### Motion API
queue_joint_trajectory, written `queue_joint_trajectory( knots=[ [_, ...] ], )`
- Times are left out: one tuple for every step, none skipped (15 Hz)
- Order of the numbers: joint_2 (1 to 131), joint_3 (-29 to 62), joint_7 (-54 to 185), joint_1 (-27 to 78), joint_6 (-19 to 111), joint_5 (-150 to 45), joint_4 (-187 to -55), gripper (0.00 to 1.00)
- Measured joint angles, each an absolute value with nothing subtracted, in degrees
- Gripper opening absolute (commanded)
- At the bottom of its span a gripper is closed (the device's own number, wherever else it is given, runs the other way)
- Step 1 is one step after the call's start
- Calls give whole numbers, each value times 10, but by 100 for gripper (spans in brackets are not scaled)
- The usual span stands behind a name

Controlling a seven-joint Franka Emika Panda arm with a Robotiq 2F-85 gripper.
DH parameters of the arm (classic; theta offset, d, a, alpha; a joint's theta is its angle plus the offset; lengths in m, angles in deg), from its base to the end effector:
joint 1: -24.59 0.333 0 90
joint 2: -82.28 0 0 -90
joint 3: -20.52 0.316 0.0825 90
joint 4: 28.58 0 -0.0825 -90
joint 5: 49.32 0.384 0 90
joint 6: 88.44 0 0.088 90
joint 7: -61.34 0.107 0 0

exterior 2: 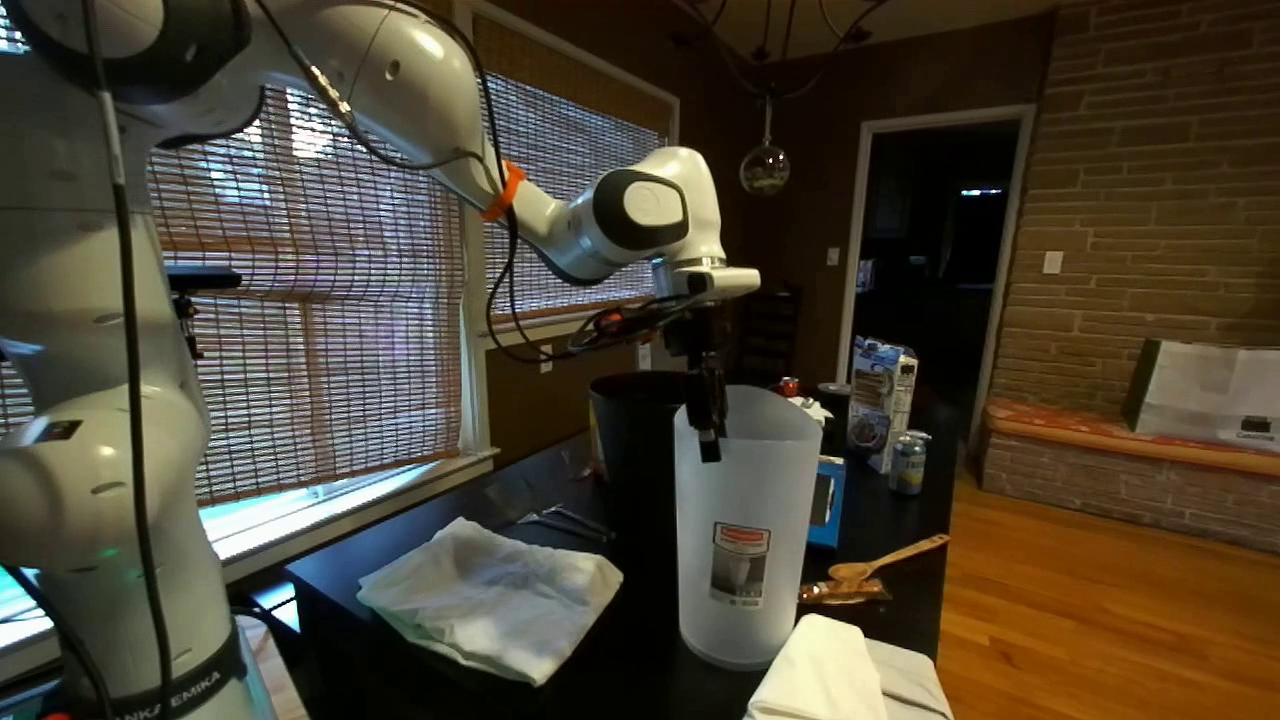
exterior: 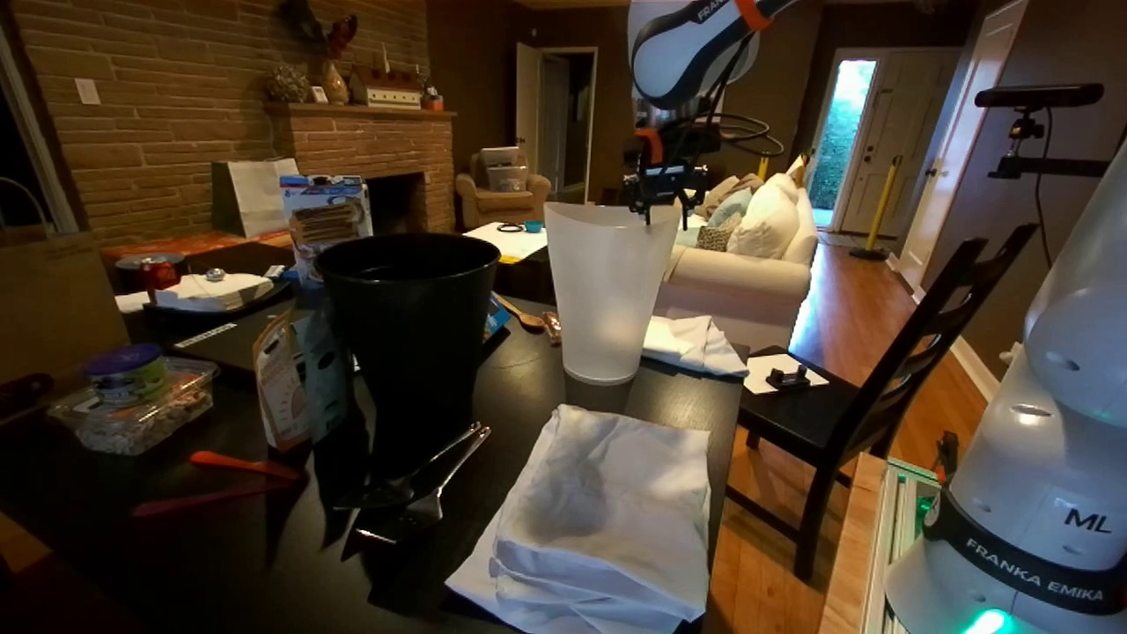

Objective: Tip the plastic jar over

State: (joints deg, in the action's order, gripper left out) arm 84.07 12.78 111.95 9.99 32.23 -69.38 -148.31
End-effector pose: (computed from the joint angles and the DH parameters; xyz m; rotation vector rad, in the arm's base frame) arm 0.4976 -0.2225 0.4440 2.4349 -1.4937 0.1716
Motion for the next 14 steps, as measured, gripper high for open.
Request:
queue_joint_trajectory(
  knots=[
    [839, 126, 1122, 100, 323, -692, -1483, 25],
    [838, 124, 1125, 100, 323, -691, -1483, 19],
    [838, 122, 1129, 100, 323, -691, -1483, 11],
    [837, 121, 1133, 100, 323, -691, -1483, 5],
    [836, 120, 1136, 100, 323, -691, -1483, 1],
    [835, 119, 1141, 100, 323, -691, -1483, 0],
    [834, 118, 1146, 101, 326, -689, -1483, 0],
    [833, 116, 1155, 101, 331, -686, -1483, 2],
    [833, 114, 1158, 101, 332, -680, -1483, 1],
    [833, 112, 1160, 101, 333, -672, -1482, 2],
    [833, 111, 1160, 101, 333, -662, -1482, 2],
    [833, 109, 1160, 101, 333, -654, -1482, 2],
    [833, 107, 1160, 101, 333, -648, -1481, 2],
    [833, 105, 1160, 101, 333, -642, -1480, 2]
  ],
)
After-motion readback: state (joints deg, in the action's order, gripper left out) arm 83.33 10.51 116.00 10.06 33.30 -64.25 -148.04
